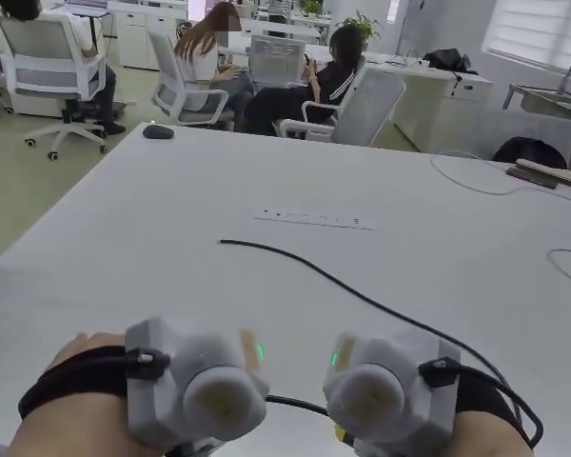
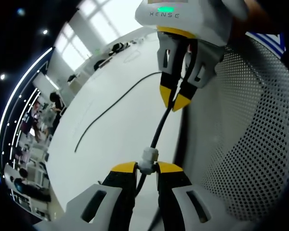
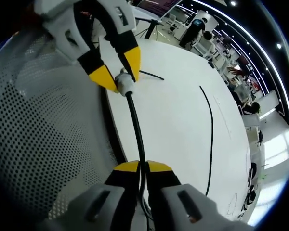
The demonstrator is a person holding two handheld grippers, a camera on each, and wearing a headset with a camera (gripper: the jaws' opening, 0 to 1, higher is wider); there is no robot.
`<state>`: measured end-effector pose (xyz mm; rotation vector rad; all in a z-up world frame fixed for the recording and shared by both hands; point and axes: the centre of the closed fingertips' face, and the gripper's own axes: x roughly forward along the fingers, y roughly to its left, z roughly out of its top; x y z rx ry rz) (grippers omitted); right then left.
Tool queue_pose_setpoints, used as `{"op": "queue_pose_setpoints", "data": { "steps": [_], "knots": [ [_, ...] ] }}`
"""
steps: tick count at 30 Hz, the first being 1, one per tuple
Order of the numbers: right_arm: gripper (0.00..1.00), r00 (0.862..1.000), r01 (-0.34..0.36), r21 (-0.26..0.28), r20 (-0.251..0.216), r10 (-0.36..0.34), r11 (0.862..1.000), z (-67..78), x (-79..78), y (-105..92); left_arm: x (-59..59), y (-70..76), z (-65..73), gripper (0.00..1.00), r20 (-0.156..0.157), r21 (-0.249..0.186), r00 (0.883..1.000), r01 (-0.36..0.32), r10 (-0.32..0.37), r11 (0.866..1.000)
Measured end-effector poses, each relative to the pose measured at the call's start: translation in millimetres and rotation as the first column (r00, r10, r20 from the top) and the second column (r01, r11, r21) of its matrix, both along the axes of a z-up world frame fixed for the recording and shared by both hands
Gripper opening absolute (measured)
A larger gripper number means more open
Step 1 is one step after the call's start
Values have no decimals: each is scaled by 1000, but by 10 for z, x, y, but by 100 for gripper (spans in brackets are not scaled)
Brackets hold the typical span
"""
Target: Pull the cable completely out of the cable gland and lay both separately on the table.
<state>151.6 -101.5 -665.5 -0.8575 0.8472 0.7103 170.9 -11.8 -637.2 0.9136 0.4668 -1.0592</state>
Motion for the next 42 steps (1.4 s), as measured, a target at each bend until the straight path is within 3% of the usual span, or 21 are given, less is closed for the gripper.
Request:
{"op": "queue_pose_setpoints", "data": {
  "steps": [3, 5, 7, 11, 17, 20, 21, 26, 33, 42],
  "knots": [
    [5, 1000, -8, 2, -26, 8, 1000, -22, -32, 14, 11, 10, 1, 17, 1, 1, 1000, -8, 8, 1000],
    [19, 1000, -24, -3, -8, 24, 1000, -13, -29, 55, 10, 18, -4, 17, 4, 8, 1000, -6, 6, 1000],
    [26, 998, -63, 24, 0, 63, 998, 5, -44, 155, -1, 15, -5, 17, 2, 8, 1000, -5, 5, 1000],
    [24, 990, -131, 73, 59, 127, 989, 128, -23, 301, -13, 3, -5, 17, 5, 13, 1000, 11, -11, 1000],
    [22, 982, -180, 106, 82, 172, 978, 186, -55, 407, -54, -44, 10, 17, 13, 8, 999, 43, -43, 999],
    [9, 980, -195, 131, 74, 186, 972, 195, -75, 449, -52, -54, 25, 17, 18, 3, 999, 48, -48, 999],
    [3, 981, -189, 125, 76, 181, 974, 195, -68, 432, -51, -54, 23, 17, 17, 3, 999, 49, -49, 999],
    [3, 982, -181, 123, 76, 172, 976, 180, -59, 418, -66, -66, 8, 17, 7, -1, 999, 51, -51, 999],
    [3, 997, -73, 64, 23, 72, 995, 69, -22, 184, -43, -46, 17, 17, 10, -2, 999, 35, -35, 999],
    [3, 999, -53, 6, -6, 53, 999, -3, -41, 92, -33, -35, 9, 17, 7, 2, 1000, 29, -29, 1000]
  ]
}}
